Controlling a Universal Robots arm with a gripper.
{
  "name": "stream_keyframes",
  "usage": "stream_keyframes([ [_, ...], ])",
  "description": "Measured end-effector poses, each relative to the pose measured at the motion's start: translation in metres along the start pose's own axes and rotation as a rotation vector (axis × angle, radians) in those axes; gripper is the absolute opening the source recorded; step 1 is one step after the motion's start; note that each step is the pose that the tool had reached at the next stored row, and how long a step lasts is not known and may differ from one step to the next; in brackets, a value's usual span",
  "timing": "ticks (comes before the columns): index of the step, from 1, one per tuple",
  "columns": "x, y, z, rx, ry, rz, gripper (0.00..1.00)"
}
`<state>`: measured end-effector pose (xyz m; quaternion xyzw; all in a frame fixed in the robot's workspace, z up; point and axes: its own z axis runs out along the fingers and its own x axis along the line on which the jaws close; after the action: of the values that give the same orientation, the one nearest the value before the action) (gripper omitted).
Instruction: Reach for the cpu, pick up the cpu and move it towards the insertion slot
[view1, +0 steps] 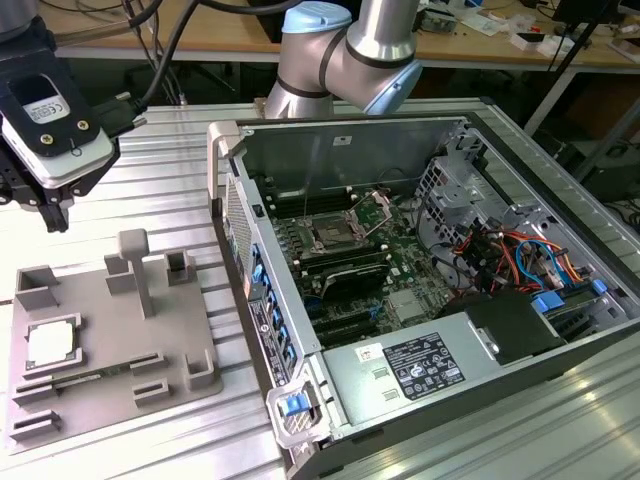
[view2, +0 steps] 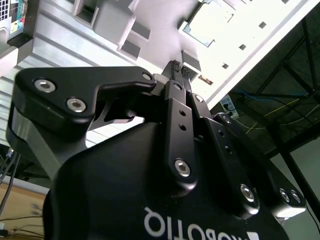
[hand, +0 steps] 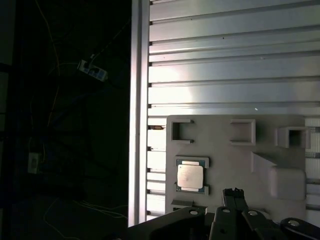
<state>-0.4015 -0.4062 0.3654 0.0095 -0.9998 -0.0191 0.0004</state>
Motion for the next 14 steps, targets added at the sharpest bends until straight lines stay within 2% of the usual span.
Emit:
stream_keyframes([
  [14,0.0035,0.0001,0.0,0.0,0.0001,0.0,0.11],
])
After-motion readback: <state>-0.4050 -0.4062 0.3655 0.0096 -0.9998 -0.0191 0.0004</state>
